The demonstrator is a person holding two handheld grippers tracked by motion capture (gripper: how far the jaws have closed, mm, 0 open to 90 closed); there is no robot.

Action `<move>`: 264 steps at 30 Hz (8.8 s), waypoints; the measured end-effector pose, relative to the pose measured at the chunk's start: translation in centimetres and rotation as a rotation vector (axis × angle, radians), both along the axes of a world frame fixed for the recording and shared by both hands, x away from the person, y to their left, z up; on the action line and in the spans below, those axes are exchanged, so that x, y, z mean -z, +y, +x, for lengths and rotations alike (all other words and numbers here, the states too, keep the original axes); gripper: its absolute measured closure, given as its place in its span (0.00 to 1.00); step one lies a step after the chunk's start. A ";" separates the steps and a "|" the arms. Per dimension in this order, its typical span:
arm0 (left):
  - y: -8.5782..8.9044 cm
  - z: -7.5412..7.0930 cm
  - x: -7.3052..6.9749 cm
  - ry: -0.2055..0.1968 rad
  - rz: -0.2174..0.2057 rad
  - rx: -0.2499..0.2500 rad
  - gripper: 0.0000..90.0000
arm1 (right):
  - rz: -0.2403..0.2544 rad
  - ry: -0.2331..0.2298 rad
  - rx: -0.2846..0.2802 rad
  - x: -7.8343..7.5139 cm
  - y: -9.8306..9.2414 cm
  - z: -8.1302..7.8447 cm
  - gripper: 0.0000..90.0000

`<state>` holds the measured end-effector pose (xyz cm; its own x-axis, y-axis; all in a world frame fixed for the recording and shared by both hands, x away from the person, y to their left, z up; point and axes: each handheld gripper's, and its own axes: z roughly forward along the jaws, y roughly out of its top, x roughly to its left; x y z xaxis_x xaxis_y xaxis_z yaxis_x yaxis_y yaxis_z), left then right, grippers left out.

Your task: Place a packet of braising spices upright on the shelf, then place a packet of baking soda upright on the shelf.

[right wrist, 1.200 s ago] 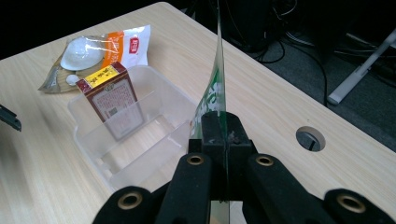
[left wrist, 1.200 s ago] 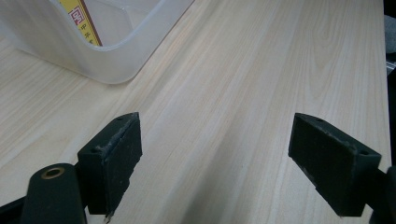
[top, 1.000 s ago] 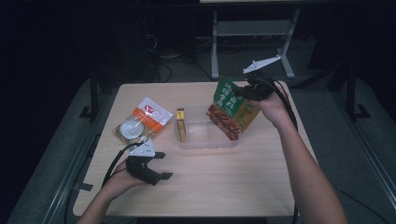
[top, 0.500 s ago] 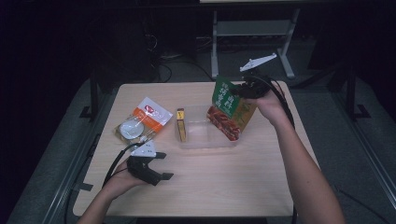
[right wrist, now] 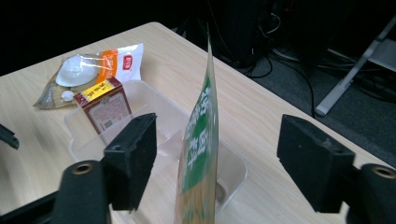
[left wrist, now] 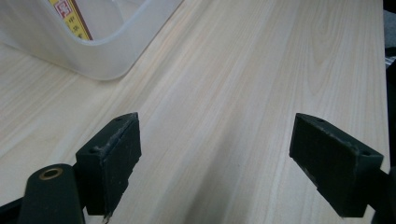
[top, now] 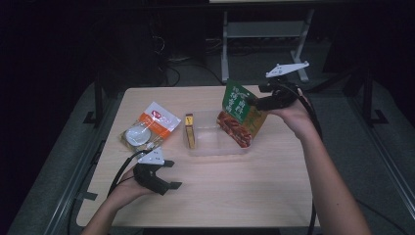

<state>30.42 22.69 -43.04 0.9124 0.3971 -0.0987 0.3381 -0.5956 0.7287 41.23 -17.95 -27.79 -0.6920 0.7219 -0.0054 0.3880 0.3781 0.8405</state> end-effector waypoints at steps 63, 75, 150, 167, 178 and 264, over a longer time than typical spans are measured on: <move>1.8 0.2 0.4 -0.028 0.036 -0.073 0.15 | -0.104 0.177 -0.317 16.5 3.1 -10.8 0.26; 5.3 3.5 -1.5 -0.090 0.061 -0.255 0.16 | -0.114 0.174 -0.321 16.5 3.1 -10.9 0.26; 14.4 11.9 -2.8 0.005 -0.133 -0.444 0.99 | -0.085 0.242 -0.286 16.5 2.4 -10.6 0.41; 14.1 4.8 -6.6 -0.063 -0.100 -0.381 1.00 | -0.006 0.293 -0.295 16.0 1.7 -10.4 0.38; 12.6 1.9 -8.6 -0.064 -0.176 -0.271 1.00 | 0.000 0.277 -0.311 15.6 2.2 -10.7 0.27; -0.3 -1.0 -3.4 -0.029 -0.105 -0.036 0.39 | 0.159 0.023 -0.518 3.9 3.1 -10.2 1.00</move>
<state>29.46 22.35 -39.64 0.9007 0.4190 -0.1150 0.3358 -0.5036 0.7960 31.08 -14.90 -31.70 -0.9562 0.2769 0.0951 0.2031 0.3935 0.8966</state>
